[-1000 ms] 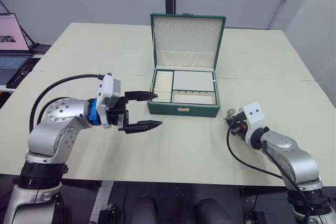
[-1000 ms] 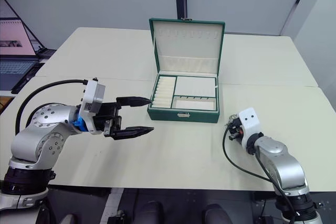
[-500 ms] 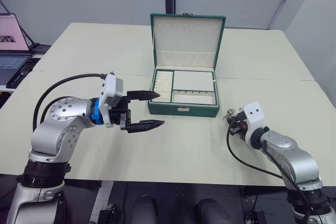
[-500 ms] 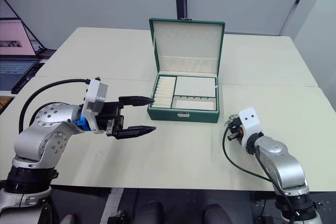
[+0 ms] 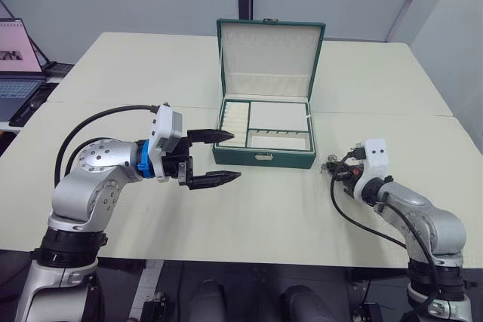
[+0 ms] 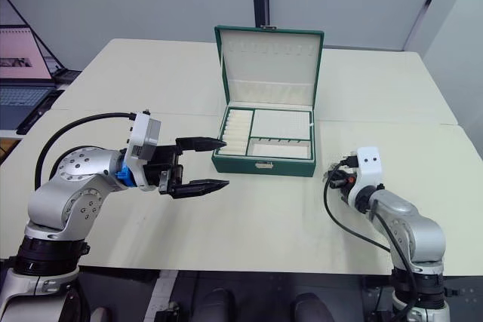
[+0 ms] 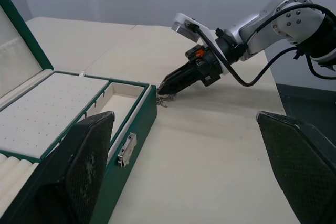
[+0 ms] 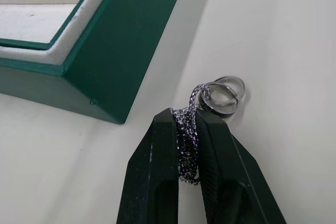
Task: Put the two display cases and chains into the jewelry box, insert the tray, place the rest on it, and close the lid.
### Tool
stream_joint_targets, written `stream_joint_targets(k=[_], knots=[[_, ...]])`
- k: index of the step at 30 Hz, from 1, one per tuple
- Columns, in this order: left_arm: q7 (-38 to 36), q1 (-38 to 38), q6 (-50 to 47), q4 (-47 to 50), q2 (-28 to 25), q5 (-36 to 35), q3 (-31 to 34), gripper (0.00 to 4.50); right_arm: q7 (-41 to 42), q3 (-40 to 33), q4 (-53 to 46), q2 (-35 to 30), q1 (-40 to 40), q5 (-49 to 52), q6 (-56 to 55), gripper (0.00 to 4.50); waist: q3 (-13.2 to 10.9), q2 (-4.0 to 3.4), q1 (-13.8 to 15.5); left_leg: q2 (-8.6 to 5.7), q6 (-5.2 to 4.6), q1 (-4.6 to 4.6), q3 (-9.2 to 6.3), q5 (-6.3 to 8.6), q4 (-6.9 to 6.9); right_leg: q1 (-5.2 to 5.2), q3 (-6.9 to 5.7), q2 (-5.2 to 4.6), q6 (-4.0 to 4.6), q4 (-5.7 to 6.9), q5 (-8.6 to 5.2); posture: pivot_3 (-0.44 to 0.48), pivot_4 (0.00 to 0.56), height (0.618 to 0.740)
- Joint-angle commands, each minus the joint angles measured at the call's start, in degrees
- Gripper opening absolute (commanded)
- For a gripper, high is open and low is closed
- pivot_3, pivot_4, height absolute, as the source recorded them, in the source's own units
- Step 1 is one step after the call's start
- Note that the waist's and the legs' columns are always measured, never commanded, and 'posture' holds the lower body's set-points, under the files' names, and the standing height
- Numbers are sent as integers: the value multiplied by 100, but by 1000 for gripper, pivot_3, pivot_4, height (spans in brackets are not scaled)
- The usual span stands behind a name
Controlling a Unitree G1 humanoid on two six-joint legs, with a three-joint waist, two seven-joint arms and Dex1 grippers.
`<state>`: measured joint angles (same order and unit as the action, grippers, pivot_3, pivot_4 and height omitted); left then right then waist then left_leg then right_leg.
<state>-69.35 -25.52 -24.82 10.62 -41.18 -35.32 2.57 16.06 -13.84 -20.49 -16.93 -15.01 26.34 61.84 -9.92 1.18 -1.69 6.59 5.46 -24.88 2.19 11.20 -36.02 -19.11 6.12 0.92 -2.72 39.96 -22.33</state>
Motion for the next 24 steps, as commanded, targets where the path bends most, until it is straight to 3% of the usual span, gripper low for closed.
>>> stream_joint_targets(k=[1, 11, 24], knots=[[25, -88, 20, 87, 30, -8, -1, 4500, -112, -348, -290, 43, -121, 277, 148, 283, 0, 0, 2, 0, 0, 0, 0, 0, 0, 0, 0, 0, 0, 0, 0, 0, 150, 740], [21, -119, 49, 56, 79, 36, -19, 4500, -324, -660, -505, 18, -330, 724, 448, 283, 0, -1, -1, 0, -2, 0, 1, 1, 1, -2, 1, 0, 0, 0, 0, 0, 150, 740], [-22, -188, 128, -65, 124, 109, -20, 4500, -370, -708, -991, -825, -971, 947, 905, 283, -1, -1, 1, 0, -3, -1, 3, 2, 2, -4, 4, 0, 0, 0, 0, 0, 150, 740]])
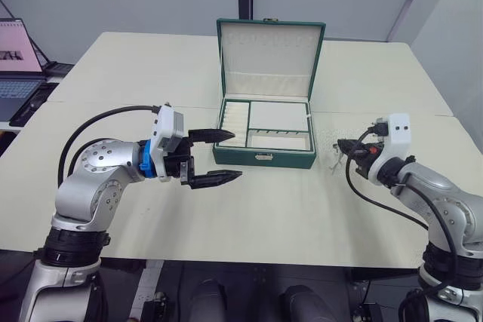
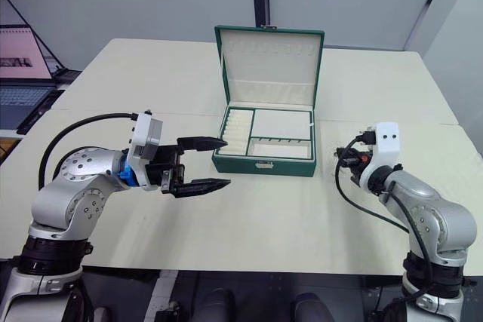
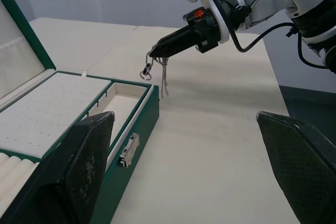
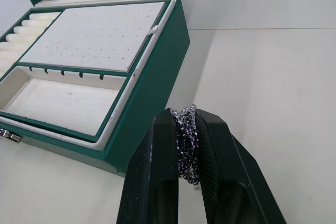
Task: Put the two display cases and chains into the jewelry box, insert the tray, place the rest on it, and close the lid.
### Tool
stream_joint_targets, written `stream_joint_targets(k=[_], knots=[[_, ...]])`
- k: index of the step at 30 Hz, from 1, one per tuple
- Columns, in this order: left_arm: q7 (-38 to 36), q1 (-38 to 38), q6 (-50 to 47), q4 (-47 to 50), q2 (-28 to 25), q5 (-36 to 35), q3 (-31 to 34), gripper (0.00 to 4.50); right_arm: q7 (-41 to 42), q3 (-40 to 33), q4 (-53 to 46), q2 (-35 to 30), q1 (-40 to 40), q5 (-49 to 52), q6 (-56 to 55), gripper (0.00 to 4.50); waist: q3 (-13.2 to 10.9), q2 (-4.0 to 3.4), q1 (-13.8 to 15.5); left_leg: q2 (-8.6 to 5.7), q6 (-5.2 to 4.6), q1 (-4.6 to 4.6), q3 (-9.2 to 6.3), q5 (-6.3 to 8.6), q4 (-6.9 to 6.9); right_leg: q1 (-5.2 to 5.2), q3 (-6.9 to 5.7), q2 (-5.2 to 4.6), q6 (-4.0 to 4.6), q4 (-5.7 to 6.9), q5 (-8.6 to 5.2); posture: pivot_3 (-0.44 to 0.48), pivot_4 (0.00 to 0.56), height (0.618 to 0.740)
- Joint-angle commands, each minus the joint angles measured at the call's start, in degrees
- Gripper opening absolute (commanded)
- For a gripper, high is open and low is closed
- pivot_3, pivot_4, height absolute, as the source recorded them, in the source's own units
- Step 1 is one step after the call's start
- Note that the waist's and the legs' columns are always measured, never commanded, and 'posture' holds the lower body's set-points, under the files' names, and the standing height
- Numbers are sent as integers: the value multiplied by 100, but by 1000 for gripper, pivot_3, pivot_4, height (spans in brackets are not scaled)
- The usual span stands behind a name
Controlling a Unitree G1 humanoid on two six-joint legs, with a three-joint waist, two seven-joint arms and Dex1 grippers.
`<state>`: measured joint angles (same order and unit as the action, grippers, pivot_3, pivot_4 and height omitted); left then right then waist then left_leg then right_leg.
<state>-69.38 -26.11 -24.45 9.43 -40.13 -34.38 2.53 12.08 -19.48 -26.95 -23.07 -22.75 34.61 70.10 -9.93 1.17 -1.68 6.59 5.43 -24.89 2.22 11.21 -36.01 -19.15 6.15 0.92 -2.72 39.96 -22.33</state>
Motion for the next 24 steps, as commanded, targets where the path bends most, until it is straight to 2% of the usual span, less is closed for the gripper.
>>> stream_joint_targets(k=[1, 14, 24], knots=[[-26, -134, 97, 43, 19, 17, -12, 4500, 35, -143, -362, -270, -226, 145, 120, 283, 0, 0, -1, 0, 0, 0, 1, 0, 0, 0, 0, 0, 0, 0, 0, 0, 150, 740], [-83, -308, 49, -147, 3, -81, 128, 4500, 407, -264, -412, -1469, -1075, 612, 895, 283, -1, 0, -1, 0, -3, 0, 7, 2, 3, -4, 8, 0, 0, -2, 0, 0, 150, 740], [97, -278, -44, -205, -203, -171, 502, 4500, 688, 228, -219, -1654, -1594, 662, 813, 283, -2, 0, -19, 2, -3, 0, 11, 2, 3, -9, 14, 0, 0, 0, 0, 0, 150, 740]])
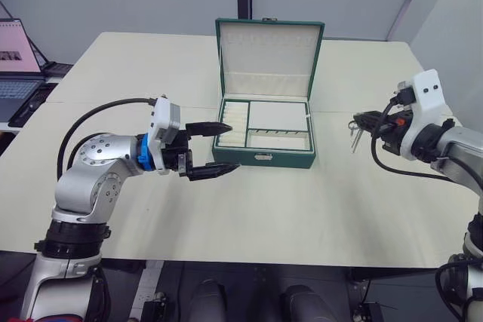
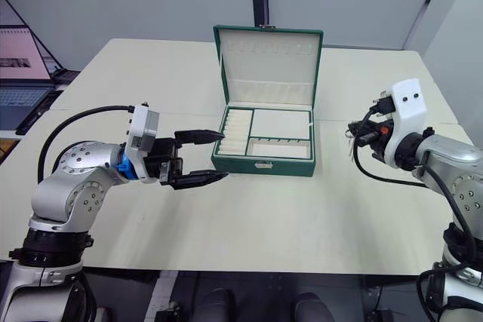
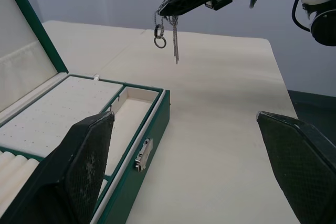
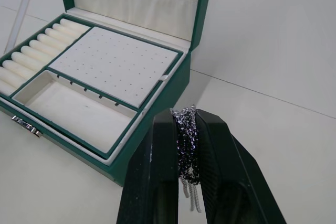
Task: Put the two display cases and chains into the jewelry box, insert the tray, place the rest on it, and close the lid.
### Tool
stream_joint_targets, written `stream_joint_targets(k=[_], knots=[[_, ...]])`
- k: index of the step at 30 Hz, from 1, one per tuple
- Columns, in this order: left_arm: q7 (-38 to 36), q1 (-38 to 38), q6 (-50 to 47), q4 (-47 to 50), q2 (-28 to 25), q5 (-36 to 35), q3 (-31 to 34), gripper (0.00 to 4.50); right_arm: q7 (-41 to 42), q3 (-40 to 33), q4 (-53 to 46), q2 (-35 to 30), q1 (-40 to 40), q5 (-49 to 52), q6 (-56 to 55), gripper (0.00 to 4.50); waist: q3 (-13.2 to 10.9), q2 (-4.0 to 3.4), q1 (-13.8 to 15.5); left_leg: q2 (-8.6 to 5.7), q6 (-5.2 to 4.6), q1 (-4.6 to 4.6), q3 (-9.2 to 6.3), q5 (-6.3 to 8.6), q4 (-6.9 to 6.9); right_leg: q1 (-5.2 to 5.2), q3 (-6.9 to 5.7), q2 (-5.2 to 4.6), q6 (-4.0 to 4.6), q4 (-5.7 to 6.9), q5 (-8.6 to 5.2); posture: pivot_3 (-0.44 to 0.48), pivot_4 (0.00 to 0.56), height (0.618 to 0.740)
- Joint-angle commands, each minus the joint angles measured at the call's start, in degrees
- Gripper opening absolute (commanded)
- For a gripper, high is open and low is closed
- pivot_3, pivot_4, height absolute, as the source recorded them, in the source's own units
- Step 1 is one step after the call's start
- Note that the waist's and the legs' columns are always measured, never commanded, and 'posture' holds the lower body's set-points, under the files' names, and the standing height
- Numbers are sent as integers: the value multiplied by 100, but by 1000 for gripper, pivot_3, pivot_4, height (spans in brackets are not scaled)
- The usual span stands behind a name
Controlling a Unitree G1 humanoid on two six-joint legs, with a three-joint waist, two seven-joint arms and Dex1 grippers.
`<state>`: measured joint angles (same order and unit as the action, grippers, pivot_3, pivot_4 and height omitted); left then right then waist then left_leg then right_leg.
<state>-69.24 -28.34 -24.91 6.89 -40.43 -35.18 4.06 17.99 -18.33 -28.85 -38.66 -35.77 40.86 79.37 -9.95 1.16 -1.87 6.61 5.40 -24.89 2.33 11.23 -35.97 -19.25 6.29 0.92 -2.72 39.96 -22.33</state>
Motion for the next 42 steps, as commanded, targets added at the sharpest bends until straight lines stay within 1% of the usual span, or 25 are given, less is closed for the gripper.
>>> stream_joint_targets(k=[1, 6, 10, 19, 29, 42], knots=[[104, -31, 2, 28, -206, -93, 414, 4500, 126, 189, 21, -88, -373, 21, -150, 283, -1, 0, -1, 0, 0, 0, 0, 0, 0, -1, 0, 0, 0, 0, 0, 0, 150, 740], [258, 156, -16, 81, -311, -113, 669, 4500, 274, 684, 440, 64, -825, -124, -474, 283, -1, 0, 5, 1, 0, 0, 8, 0, -1, -4, 8, -2, 0, 0, 0, 0, 150, 740], [425, 396, -69, 288, -317, -164, 812, 4500, 435, 1113, 856, 302, -1109, -287, -863, 283, -1, 0, 5, 3, 1, 0, 12, 0, 0, -7, 10, -2, 0, -1, 0, 0, 150, 740], [711, 915, -219, 739, -475, -324, 1233, 4500, 866, 1825, 1665, 709, -1393, -675, -1623, 283, -2, 1, 3, 6, 2, 0, 25, -1, 0, -14, 19, -3, 0, 0, 0, 0, 150, 740], [943, 1098, -332, 1010, -489, -441, 1316, 4500, 1232, 2376, 2316, 1220, -1303, -1087, -2148, 283, -2, 0, 3, 7, 3, 0, 35, -2, 1, -23, 25, -3, 0, 2, 0, 0, 150, 740], [992, 1105, -327, 1064, -523, -467, 1280, 4500, 1442, 2736, 2495, 1466, -1043, -1522, -2379, 283, -2, 1, 4, 9, 4, 0, 51, -2, 2, -34, 38, -3, 0, 5, 1, 0, 150, 740]])
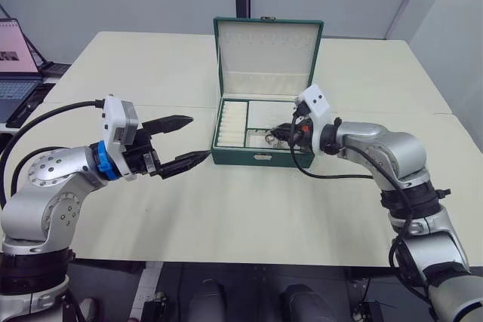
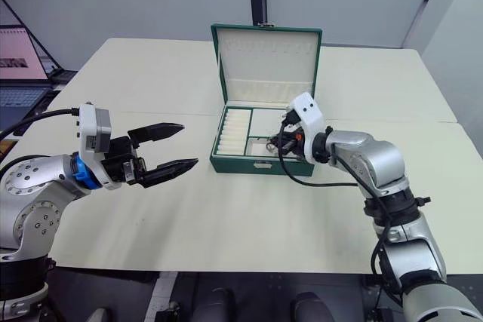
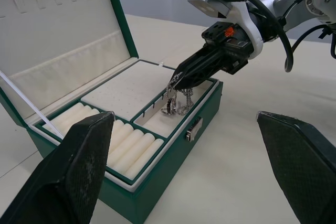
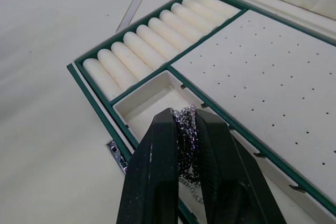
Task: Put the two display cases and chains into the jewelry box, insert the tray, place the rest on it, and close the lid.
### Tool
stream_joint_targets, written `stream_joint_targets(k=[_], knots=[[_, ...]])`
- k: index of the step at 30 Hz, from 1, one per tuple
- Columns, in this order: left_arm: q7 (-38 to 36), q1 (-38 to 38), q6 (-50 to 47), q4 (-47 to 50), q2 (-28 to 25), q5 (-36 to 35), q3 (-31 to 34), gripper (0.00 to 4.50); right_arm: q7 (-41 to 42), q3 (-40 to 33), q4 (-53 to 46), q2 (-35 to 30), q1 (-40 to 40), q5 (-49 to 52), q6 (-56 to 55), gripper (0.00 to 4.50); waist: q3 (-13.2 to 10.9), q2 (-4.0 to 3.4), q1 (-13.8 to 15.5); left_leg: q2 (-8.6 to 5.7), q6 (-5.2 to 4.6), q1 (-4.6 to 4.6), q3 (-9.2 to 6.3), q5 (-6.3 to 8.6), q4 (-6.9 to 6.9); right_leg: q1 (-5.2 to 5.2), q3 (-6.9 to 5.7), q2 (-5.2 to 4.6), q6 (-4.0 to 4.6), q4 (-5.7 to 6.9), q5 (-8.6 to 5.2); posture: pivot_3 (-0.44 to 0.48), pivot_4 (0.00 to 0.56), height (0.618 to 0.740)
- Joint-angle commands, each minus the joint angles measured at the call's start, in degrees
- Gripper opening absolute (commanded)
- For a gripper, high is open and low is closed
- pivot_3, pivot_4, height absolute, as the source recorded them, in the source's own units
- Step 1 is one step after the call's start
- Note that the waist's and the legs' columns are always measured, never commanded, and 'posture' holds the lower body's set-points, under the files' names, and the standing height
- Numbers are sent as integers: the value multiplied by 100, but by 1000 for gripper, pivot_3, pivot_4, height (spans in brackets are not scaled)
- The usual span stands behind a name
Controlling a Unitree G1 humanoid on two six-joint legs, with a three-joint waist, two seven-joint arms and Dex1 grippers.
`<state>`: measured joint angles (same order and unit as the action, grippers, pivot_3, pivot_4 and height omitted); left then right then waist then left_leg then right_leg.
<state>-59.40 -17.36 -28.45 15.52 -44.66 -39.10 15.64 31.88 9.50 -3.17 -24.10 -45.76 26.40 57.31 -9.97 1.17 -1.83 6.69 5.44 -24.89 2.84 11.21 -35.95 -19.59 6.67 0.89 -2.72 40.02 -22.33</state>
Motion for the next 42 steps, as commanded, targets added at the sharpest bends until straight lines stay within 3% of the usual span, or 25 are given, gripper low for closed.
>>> stream_joint_targets(k=[1, 5, 7, 15, 20, 26, 36, 42], knots=[[11, 4, 28, 202, -101, -75, 113, 4500, 60, -44, -57, 15, -43, -114, -191, 283, 0, 0, 0, 0, 0, 0, 0, 0, 0, -1, 0, 0, 0, 0, 0, 0, 150, 740], [36, -14, 38, 213, -72, -54, 55, 4500, 90, -55, -10, 33, -49, -180, -233, 283, 0, 0, 0, 0, 0, 0, 2, 0, 0, -1, 3, 0, 0, 0, 0, 0, 150, 740], [47, -28, 39, 219, -59, -48, 29, 4500, 124, -75, 4, 48, -50, -180, -232, 974, 0, 0, 0, 0, 0, 0, 3, 0, 0, -2, 3, 0, 0, 0, 0, 0, 150, 740], [51, -116, 51, 162, -49, -24, -44, 4500, 174, -52, -67, -27, -2, -343, -323, 2984, 0, 0, 0, 0, 0, 0, 5, 0, 1, -3, 5, 0, 0, 0, 0, 0, 150, 740], [5, 92, 71, 146, -130, 47, -10, 4500, 428, -772, -1723, -738, 665, 445, 587, 4472, -2, 3, 37, 0, 0, -2, 10, 1, 4, -4, 7, -3, 0, -4, 0, 0, 150, 740], [-113, 632, 174, 114, -203, 56, 230, 4500, 458, -2109, -3514, -1439, 2057, 1565, 1660, 4472, -3, 7, 16, 1, -1, -1, 14, 2, 12, 0, 9, -4, 0, -8, 0, 0, 150, 740], [-616, 1547, 330, -21, -310, -122, 846, 4500, 886, -4345, -5050, -1786, 5240, 3691, 1671, 4472, -3, 16, 9, -1, -7, 3, 12, 7, 12, 11, 10, -3, -1, -13, -1, 0, 150, 740], [-727, 1474, 489, -252, -423, 20, 769, 4500, 390, -4308, -5070, -1889, 5853, 4042, 1176, 4472, 0, 27, -13, -3, -20, 18, 4, 13, 1, 30, 10, -1, -1, -10, 0, 0, 150, 740]])
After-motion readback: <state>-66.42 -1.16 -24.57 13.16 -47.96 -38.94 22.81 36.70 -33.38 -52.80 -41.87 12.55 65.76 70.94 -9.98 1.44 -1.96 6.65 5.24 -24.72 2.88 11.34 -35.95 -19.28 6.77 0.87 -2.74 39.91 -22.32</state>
